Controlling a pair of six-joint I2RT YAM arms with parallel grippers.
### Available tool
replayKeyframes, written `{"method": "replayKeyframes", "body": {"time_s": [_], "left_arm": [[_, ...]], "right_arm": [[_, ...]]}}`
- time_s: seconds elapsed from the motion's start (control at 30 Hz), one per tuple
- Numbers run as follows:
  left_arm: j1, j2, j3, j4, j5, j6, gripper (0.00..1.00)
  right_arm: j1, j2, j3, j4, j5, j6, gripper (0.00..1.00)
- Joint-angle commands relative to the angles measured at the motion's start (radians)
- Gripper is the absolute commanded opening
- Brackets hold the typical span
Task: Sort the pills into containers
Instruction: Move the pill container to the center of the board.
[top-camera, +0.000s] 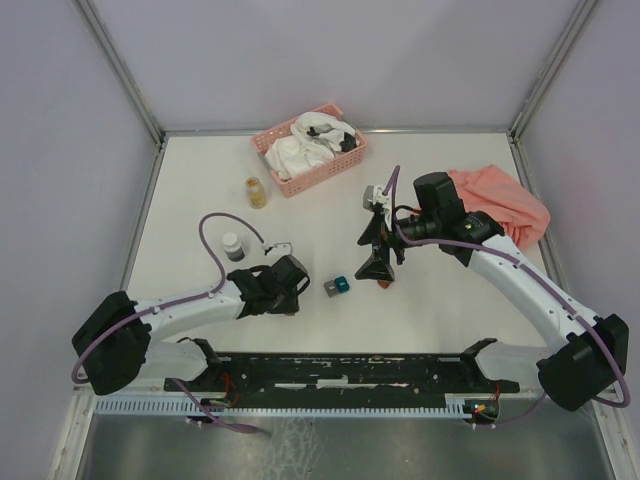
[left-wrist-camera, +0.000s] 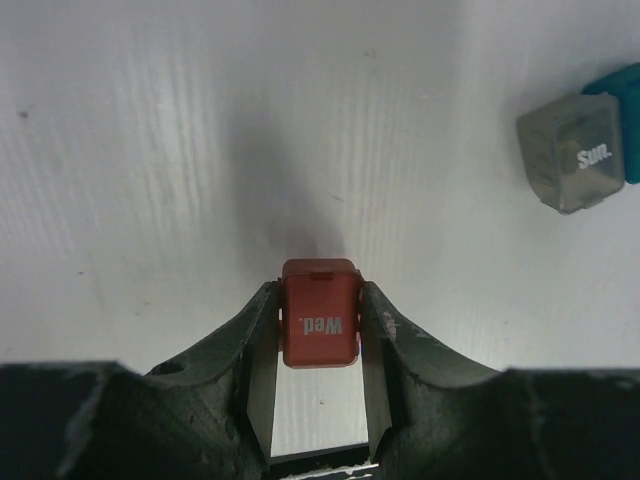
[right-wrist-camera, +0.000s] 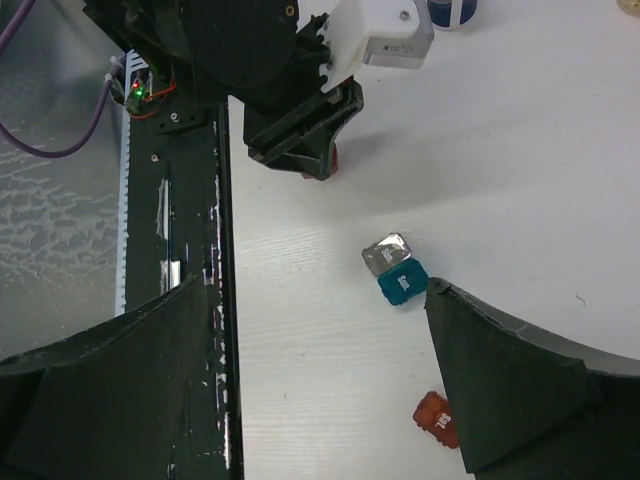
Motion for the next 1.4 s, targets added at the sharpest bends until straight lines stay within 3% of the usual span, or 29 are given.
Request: {"method": "replayKeyframes", "body": {"time_s": [0.0,0.4,0.77,0.93,1.13,1.37], "left_arm": [[-0.050,0.066,0.079,0.077,0.012,0.091,0.22],[-0.122,0.195,0.145,0.227,0.136,0.251,0.22],[-0.165,0.357,0.248,0.201,0.129,0.381,0.24],[-0.171,0.376,0.261,0.192,0.115,0.417,0.33],[-0.171,0.374,0.262,0.190,0.087,0.427,0.50],[-0.172,0.276,0.226,0.197,0.064,0.400,0.62]], "right_arm": [[-0.002,-0.008,0.023,0.003,0.004,-0.019,0.99],[-0.001,0.001,0.025,-0.005,0.013,-0.031,0.99],[-0.003,0.011,0.023,-0.005,0.025,-0.035,0.99],[-0.003,0.025,0.026,-0.008,0.025,-0.037,0.99],[-0.004,0.028,0.030,-0.015,0.036,-0.047,0.99],[-0.012,0.009,0.037,-0.034,0.058,-0.075,0.99]]}}
